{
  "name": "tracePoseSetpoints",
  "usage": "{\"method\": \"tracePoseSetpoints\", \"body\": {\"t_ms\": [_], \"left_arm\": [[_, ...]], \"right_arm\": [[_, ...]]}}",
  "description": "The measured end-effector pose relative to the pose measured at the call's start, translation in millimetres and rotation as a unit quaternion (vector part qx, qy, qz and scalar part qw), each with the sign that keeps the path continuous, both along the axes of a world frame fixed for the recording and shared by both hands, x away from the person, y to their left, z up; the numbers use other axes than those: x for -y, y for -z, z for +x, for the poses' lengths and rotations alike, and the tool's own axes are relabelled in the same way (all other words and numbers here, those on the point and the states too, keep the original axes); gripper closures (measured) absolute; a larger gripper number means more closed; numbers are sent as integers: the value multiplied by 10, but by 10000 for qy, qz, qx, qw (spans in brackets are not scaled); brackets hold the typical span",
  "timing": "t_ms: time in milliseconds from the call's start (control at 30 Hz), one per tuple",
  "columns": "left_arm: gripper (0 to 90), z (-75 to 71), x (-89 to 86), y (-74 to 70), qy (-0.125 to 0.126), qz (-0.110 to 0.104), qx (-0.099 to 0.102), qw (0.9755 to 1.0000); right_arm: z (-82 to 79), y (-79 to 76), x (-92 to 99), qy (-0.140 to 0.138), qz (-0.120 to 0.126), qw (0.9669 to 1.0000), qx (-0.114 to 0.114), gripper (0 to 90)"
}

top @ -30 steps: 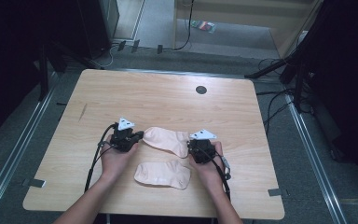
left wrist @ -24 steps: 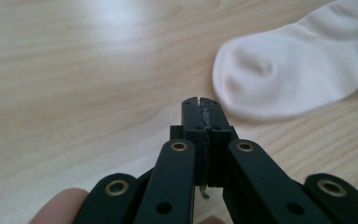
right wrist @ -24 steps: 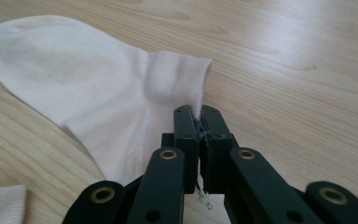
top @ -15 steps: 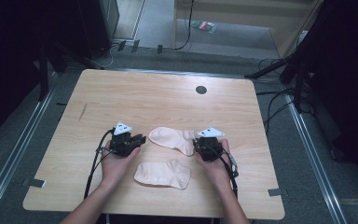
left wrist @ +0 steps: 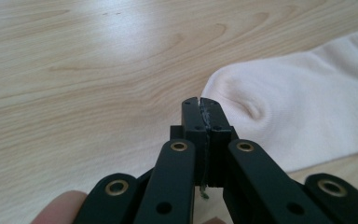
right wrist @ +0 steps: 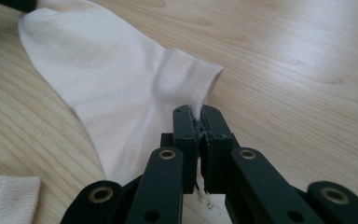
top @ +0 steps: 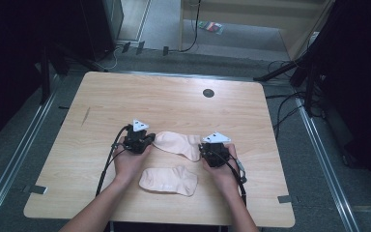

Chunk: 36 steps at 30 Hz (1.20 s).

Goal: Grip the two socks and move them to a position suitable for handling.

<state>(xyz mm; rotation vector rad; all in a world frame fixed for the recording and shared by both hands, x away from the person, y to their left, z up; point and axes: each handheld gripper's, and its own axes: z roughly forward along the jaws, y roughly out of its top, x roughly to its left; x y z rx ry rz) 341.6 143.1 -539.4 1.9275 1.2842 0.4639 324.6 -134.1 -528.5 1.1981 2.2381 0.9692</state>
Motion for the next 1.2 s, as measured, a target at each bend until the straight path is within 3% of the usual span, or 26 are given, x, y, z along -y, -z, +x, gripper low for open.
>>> {"method": "tracePoseSetpoints", "body": {"t_ms": [200,333,367,467,533,633,700,800,933,1000,1133,1200], "left_arm": [[900,-352,-167,23,-5,-32,100,9999],[900,-404,-233,81,-83,-119,81,9999],[900,-405,-248,83,-115,-185,39,9998],[685,-471,-339,30,-310,-513,181,9980],[650,-607,-395,-28,-156,-664,307,9972],[756,-844,-411,-85,332,-765,387,9958],[847,-994,-357,-85,649,-717,273,9949],[900,-1140,-245,-29,890,-592,6,9943],[900,-1213,-110,59,1044,13,-79,9945],[900,-1223,-88,88,1023,275,-20,9944],[900,-1202,-128,93,980,408,71,9943],[900,-1197,-136,101,955,359,82,9947]], "right_arm": [[2,-13,-44,-146,24,9999,-2,867],[0,21,-126,-242,-20,9997,-8,863],[-2,27,-139,-201,-6,9998,7,828],[-24,-12,-126,-45,156,9999,56,594],[-106,-83,-69,92,232,9996,101,614],[-385,-176,1,27,766,9970,101,774],[-597,-170,-34,-254,994,9947,-105,844],[-826,-40,-139,-530,813,9942,-463,900],[-917,139,-187,-525,659,9931,-817,900],[-925,151,-184,-481,644,9938,-767,900],[-940,143,-115,-291,512,9959,-690,900],[-940,148,-76,-270,527,9960,-669,900]]}}
